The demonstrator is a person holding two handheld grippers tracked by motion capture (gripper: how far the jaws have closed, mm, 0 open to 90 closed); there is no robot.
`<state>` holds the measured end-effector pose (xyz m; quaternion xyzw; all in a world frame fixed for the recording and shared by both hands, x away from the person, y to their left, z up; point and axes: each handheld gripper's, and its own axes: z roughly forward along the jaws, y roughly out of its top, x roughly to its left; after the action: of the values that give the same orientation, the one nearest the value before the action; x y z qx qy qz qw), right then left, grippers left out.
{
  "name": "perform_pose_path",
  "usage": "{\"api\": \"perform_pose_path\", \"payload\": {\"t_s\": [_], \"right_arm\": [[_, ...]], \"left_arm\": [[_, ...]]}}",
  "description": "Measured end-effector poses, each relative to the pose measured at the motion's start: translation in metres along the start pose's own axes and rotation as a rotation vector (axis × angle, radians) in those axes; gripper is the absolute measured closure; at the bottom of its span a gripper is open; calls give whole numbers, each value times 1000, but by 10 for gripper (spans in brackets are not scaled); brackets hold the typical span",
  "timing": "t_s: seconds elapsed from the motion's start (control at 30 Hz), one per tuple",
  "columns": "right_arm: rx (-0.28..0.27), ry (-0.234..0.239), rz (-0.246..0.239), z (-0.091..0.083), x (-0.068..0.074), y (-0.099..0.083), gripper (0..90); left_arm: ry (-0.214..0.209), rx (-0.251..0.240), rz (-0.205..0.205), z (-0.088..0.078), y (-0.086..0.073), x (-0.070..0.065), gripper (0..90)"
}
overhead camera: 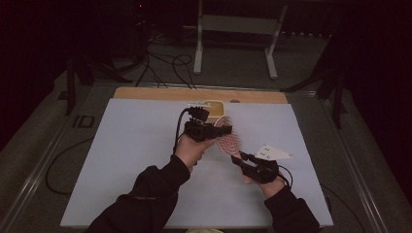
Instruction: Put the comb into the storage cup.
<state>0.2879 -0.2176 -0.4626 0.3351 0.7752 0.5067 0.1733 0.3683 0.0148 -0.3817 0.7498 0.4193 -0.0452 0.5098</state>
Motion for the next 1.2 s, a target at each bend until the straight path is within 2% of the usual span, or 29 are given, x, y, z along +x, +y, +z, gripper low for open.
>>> {"api": "perform_pose_path", "payload": {"t_s": [0.23, 0.53, 0.67, 0.77, 0.83, 0.9, 1.07, 1.13, 1.2], "right_arm": [[-8, -8, 4, -1, 1, 1, 702], [-37, -32, 10, -3, 2, 2, 691], [-14, -10, 9, -1, 2, 3, 542], [-2, 13, 21, 1, 2, 2, 438], [2, 11, 22, 1, 2, 2, 398], [4, 15, 24, 1, 1, 2, 320], [27, 39, 28, 4, 2, 1, 241], [32, 55, 30, 5, 3, 1, 160], [42, 70, 30, 5, 3, 1, 139]], "left_arm": [[5, -19, 13, 0, 3, -7, 649], [6, -28, 64, 0, 9, -17, 659], [19, -28, 92, 0, 9, -20, 660], [12, -26, 109, -1, 10, -21, 660], [14, -29, 120, -2, 11, -21, 661], [12, -34, 129, -4, 13, -22, 661], [7, -47, 148, -11, 18, -23, 661], [14, -55, 160, -15, 21, -24, 661], [18, -59, 165, -17, 22, -24, 661]]}}
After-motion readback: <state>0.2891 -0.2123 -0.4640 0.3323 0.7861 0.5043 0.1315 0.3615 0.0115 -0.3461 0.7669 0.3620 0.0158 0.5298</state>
